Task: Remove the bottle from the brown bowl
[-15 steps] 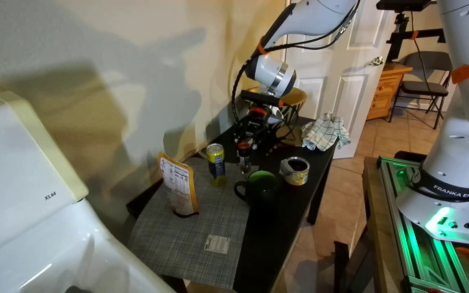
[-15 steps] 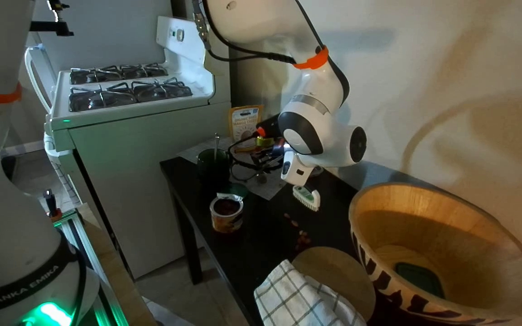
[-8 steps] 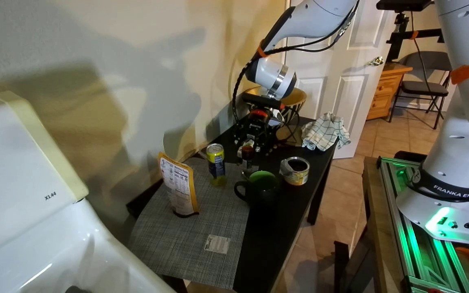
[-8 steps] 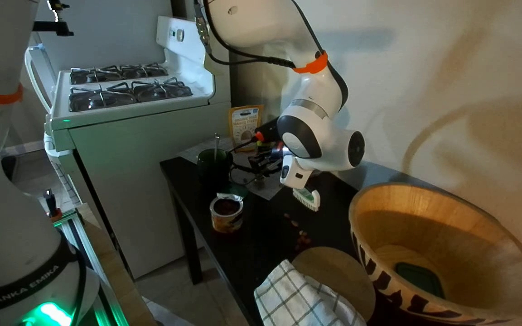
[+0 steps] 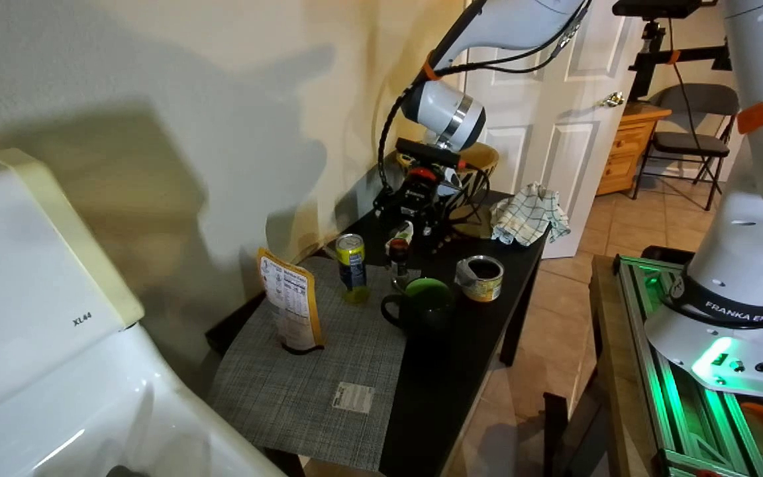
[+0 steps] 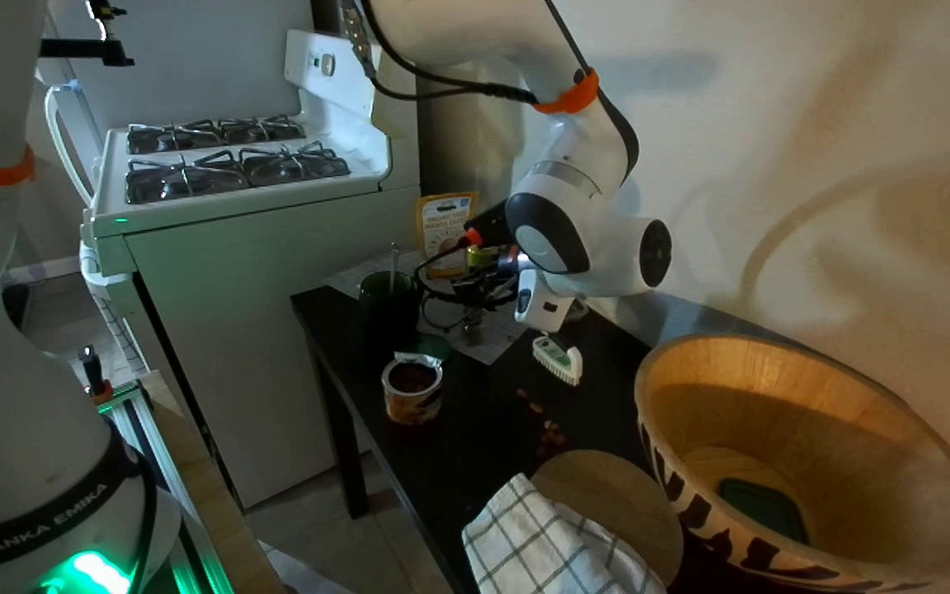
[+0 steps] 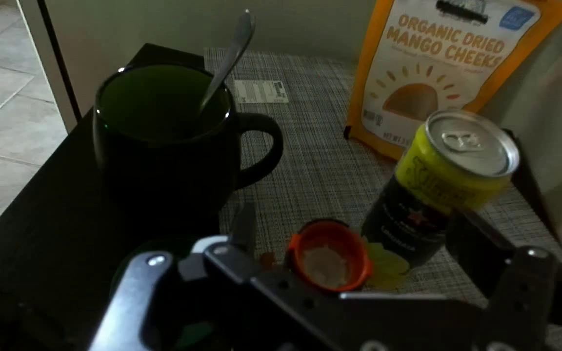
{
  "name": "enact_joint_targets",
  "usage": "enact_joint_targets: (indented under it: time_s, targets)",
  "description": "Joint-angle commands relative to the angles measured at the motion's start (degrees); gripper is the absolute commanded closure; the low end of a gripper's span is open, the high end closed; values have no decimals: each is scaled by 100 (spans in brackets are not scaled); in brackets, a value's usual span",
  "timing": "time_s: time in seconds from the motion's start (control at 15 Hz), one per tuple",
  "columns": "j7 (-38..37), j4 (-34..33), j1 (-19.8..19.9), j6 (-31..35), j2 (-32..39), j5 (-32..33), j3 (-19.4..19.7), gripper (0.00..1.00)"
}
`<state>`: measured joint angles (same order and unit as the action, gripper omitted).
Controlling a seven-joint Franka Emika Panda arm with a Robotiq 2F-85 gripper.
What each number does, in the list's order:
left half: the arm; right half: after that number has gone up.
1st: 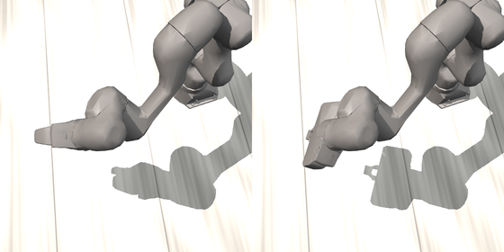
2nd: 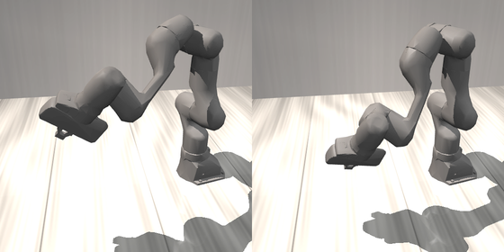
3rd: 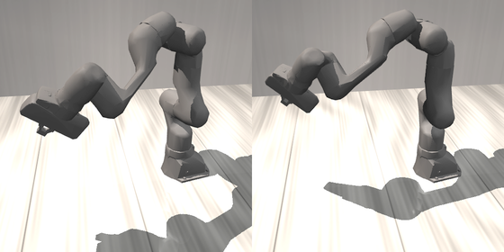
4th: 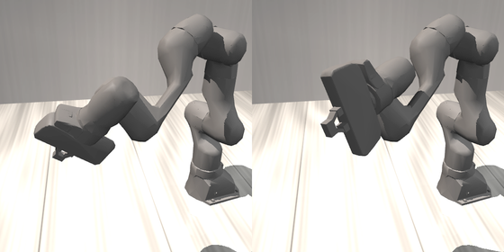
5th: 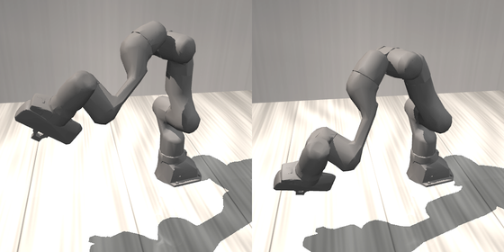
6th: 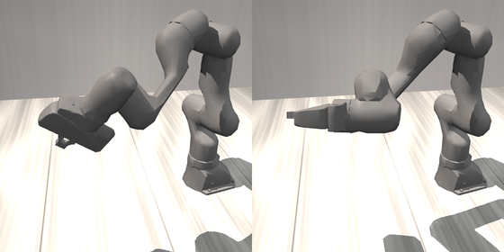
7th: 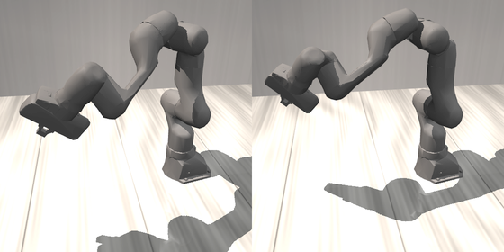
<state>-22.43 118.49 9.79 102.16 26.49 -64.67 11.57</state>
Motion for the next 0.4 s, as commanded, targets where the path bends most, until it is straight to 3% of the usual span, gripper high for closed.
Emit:
enact_joint_targets:
  time_s: [0.0,0.07,0.2,0.27,0.33]
  targets:
    - [0,748,27,-117,-1036,206,151,0]
    - [-286,926,-21,-12,-1311,361,235,0]
    - [-186,1371,-136,815,-1997,580,336,0]
    - [-165,709,36,291,-1185,391,189,0]
    - [-165,883,44,478,-1467,471,210,0]
